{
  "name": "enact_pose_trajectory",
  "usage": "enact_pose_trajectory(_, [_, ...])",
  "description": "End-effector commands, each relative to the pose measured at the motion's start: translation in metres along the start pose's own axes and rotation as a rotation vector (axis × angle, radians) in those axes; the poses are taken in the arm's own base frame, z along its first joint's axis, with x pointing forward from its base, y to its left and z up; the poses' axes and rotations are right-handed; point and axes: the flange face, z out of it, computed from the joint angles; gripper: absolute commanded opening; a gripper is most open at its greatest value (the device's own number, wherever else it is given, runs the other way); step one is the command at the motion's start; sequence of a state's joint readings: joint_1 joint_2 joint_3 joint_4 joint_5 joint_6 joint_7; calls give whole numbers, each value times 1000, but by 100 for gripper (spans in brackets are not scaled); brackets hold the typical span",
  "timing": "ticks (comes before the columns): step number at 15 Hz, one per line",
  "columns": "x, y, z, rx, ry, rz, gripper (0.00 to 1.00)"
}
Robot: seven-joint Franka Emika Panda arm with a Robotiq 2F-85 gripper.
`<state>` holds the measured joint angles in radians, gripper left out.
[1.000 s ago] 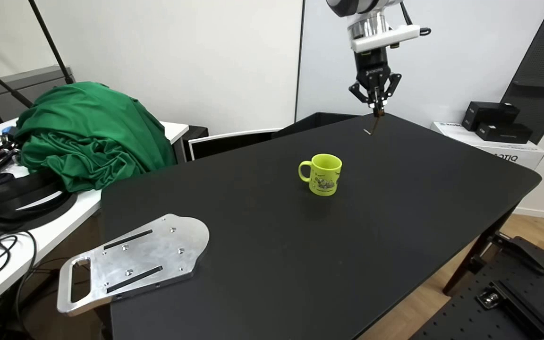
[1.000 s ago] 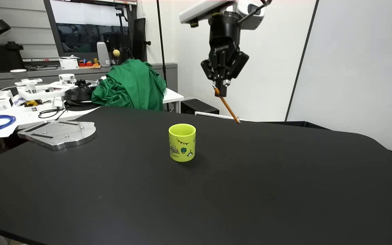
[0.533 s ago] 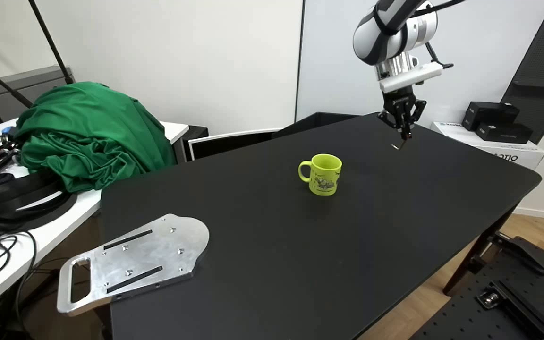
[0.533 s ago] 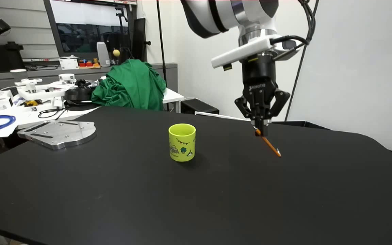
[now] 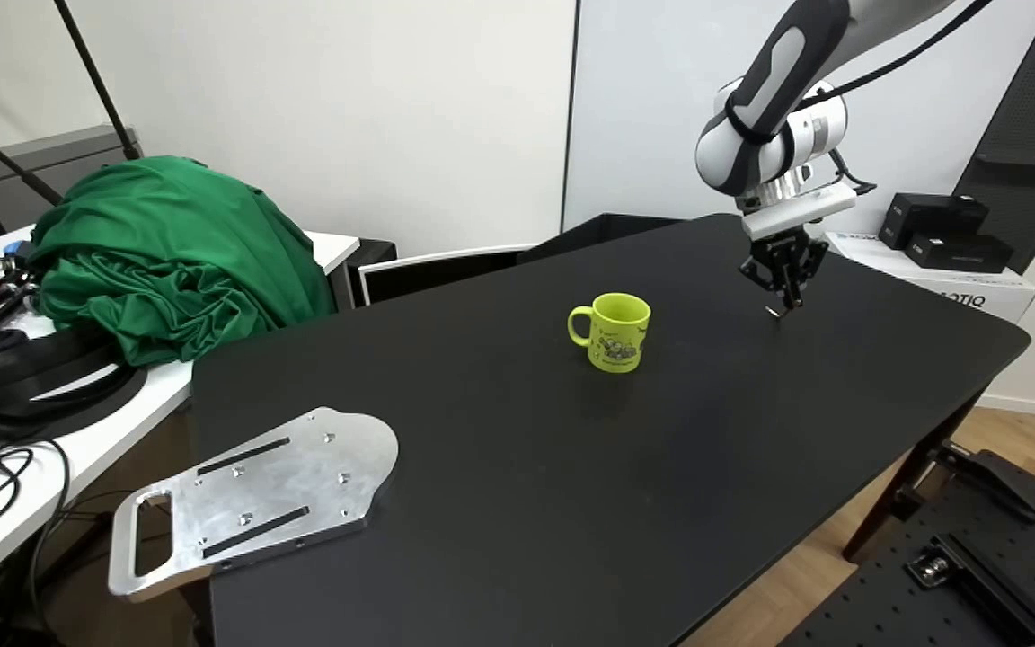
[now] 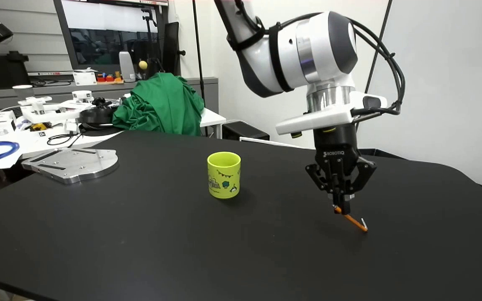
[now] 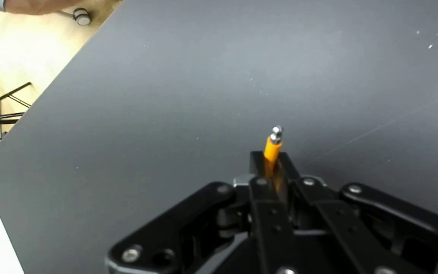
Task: Pull the Allen wrench out of the the yellow mug
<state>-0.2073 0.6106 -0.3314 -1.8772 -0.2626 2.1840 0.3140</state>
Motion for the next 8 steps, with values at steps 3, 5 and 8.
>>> enact_pose_trajectory(3, [3, -10, -6, -9, 36, 26, 45])
enact_pose_trajectory(5, [3, -15, -20, 15, 58, 32, 59])
enact_pose_trajectory(8, [3, -20, -38, 74, 75, 55, 79])
